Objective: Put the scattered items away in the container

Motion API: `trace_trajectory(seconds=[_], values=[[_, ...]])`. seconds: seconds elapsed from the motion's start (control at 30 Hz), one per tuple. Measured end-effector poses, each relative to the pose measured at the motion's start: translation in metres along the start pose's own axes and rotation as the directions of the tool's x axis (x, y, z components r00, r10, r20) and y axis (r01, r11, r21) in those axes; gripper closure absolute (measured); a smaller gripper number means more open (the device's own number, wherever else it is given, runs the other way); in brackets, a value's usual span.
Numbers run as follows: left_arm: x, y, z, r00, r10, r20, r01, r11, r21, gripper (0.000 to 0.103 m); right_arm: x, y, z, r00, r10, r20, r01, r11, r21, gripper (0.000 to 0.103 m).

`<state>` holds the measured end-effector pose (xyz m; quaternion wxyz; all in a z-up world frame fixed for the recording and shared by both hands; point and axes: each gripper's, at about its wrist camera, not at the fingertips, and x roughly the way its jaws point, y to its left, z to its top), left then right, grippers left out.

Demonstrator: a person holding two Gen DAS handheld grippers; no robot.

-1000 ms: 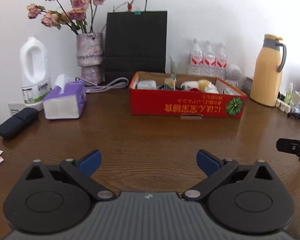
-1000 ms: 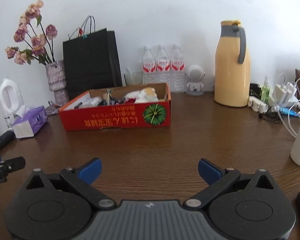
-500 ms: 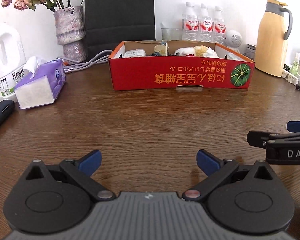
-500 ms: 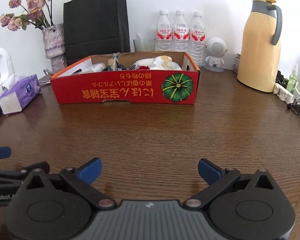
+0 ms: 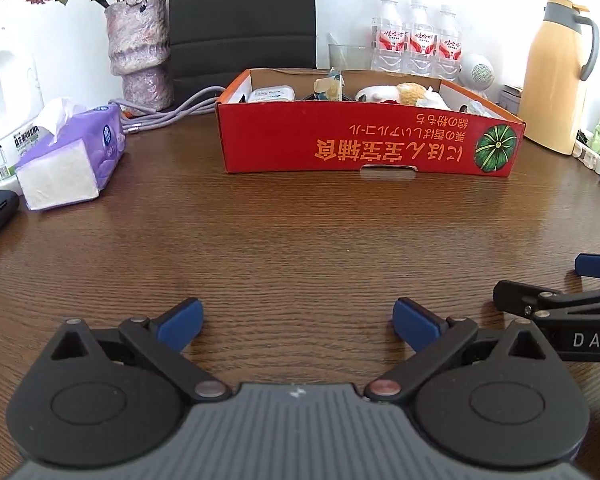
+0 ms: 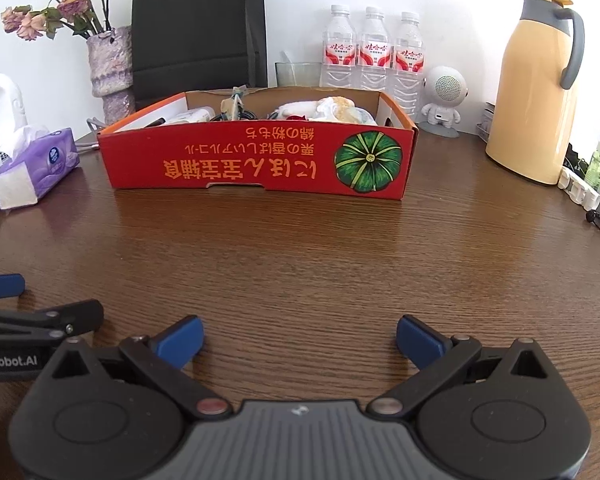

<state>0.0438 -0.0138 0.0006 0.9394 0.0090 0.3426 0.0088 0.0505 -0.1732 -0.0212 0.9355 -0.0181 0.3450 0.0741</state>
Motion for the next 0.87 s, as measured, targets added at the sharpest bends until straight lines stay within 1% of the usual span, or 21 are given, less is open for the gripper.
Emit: trace_trajectory(seconds=[0.3, 0.87], values=[[0.0003, -0.0007, 0.0003, 1.000, -0.001, -0.001, 0.001, 1.000, 0.000, 0.000, 0.0000, 0.0015, 0.0006, 1.000, 0.013, -0.001, -0.013, 1.000, -0.010, 0.000], [0.0015, -0.0015, 0.0001, 1.000, -0.003, -0.001, 0.003, 1.000, 0.001, 0.000, 0.0000, 0.0017, 0.0007, 1.000, 0.012, -0.001, -0.012, 1.000, -0.009, 0.000]])
